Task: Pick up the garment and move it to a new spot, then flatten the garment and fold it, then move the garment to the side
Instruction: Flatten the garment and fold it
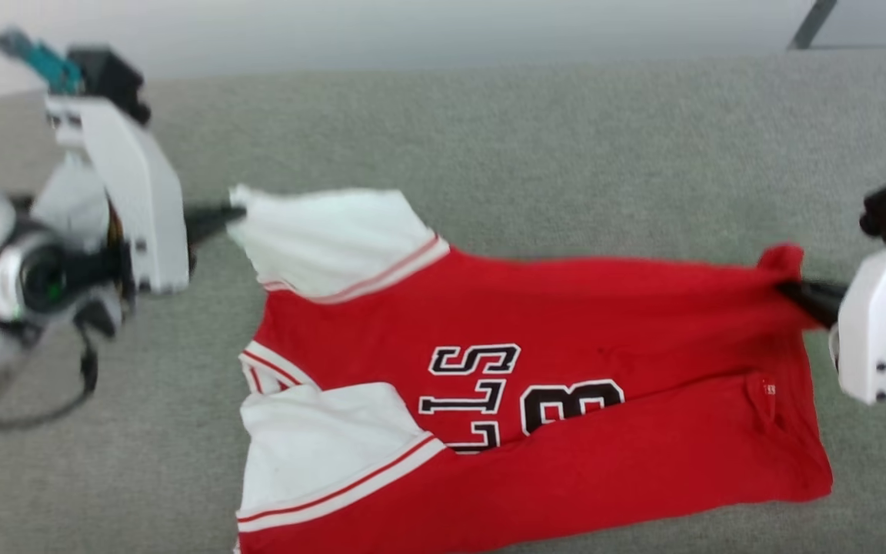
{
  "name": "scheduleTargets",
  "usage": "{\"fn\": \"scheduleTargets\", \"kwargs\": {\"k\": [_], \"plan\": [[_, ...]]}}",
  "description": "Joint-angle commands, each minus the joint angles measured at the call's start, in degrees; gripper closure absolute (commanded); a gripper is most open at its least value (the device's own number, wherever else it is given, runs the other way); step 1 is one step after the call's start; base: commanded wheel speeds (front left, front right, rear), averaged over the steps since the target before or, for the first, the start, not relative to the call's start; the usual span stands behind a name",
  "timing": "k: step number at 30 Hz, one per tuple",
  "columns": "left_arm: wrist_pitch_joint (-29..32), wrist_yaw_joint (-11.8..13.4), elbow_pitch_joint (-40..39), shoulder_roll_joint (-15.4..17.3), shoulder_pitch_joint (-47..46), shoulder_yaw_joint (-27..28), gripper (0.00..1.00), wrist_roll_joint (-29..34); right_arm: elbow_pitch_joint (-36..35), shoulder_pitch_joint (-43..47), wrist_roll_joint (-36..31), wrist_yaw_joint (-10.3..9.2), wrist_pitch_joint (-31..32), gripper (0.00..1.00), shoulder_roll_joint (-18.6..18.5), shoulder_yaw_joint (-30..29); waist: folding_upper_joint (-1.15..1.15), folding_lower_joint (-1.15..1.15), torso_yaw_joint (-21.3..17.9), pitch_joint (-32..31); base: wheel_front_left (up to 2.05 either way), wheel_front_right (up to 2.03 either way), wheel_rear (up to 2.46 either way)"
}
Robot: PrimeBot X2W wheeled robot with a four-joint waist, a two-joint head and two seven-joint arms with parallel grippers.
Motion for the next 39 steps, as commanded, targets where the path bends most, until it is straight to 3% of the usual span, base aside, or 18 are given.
{"fn": "scheduleTargets", "kwargs": {"k": [1, 8, 14, 18, 26, 27, 28, 29, 30, 31, 32, 33, 39], "plan": [[-0.1, 0.94, -1.69, 1.17, 1.45, -0.06, 1.0, -0.17, -0.35, 1.33, 0.77, -0.06, -0.12, 1.0, -0.42, -0.21, 0.0, 0.0, 1.65, -2.15, 0.0, 0.0, 0.0], [-2.03, 9.77, -20.24, 9.85, 11.38, -0.47, 1.0, -3.82, -3.39, 8.62, 2.65, -0.06, 0.47, 1.0, -2.24, -2.47, 0.0, 0.0, 2.79, -3.73, 0.0, 0.0, 0.0], [-5.48, 15.19, -29.92, 13.55, 18.96, -1.86, 1.0, -6.19, -4.17, 13.25, 2.43, -0.06, 2.14, 1.0, -1.81, -4.65, 0.0, 0.0, 3.19, -3.66, 0.0, 0.0, 0.0], [-7.12, 15.96, -30.78, 13.44, 22.59, -3.28, 1.0, -6.79, -4.98, 15.31, 1.96, -0.06, 3.53, 1.0, -1.04, -5.84, 0.0, 0.0, 3.17, -3.55, 0.0, 0.0, 0.0], [-7.85, 14.67, -28.18, 11.61, 25.12, -4.72, 0.99, -7.14, -7.01, 17.46, 1.34, -0.06, 7.16, 1.0, 0.09, -7.32, 0.0, 0.0, 2.63, -3.91, 0.0, 0.0, 0.0], [-7.91, 14.51, -28.0, 11.46, 25.22, -4.74, 0.87, -7.14, -7.19, 17.69, 1.12, -0.06, 7.37, 1.0, 0.21, -7.57, 0.0, 0.0, 2.59, -3.99, 0.0, 0.0, 0.0], [-8.05, 14.28, -27.87, 11.47, 25.26, -4.81, 0.68, -6.9, -7.35, 17.96, 0.96, -0.06, 7.56, 1.0, 0.32, -7.77, 0.0, 0.0, 2.54, -4.09, 0.0, 0.0, 0.0], [-8.28, 14.03, -27.84, 11.52, 25.27, -4.9, 0.55, -6.44, -7.35, 18.18, 0.64, -0.06, 7.59, 1.0, 0.47, -8.1, 0.0, 0.0, 2.49, -4.23, 0.0, 0.0, 0.0], [-8.63, 13.71, -27.8, 11.45, 25.46, -4.78, 0.29, -6.5, -7.39, 18.33, 0.26, -0.06, 7.35, 0.94, 0.73, -8.55, 0.0, 0.0, 2.46, -4.4, 0.0, 0.0, 0.0], [-8.99, 13.75, -27.71, 11.48, 25.63, -4.6, 0.0, -6.5, -7.48, 18.34, -0.08, -0.06, 7.1, 0.59, 1.03, -8.95, 0.0, 0.0, 2.45, -4.64, 0.0, 0.0, 0.0], [-9.21, 13.8, -27.73, 11.71, 25.71, -4.69, 0.0, -6.09, -7.61, 18.35, -0.4, -0.06, 6.99, 0.5, 1.17, -9.13, 0.0, 0.0, 2.44, -4.85, 0.0, 0.0, 0.0], [-9.33, 13.67, -27.87, 11.87, 25.76, -4.8, 0.0, -5.76, -7.68, 18.44, -0.76, -0.06, 6.84, 0.0, 1.29, -9.39, 0.0, 0.0, 2.44, -5.13, 0.0, 0.0, 0.0], [-10.79, 13.27, -28.61, 12.1, 26.15, -4.27, 0.0, -5.86, -8.13, 19.51, -1.78, -0.06, 6.45, 0.0, 2.74, -10.87, 0.0, 0.0, 2.8, -7.27, 0.0, 0.0, 0.0]]}}
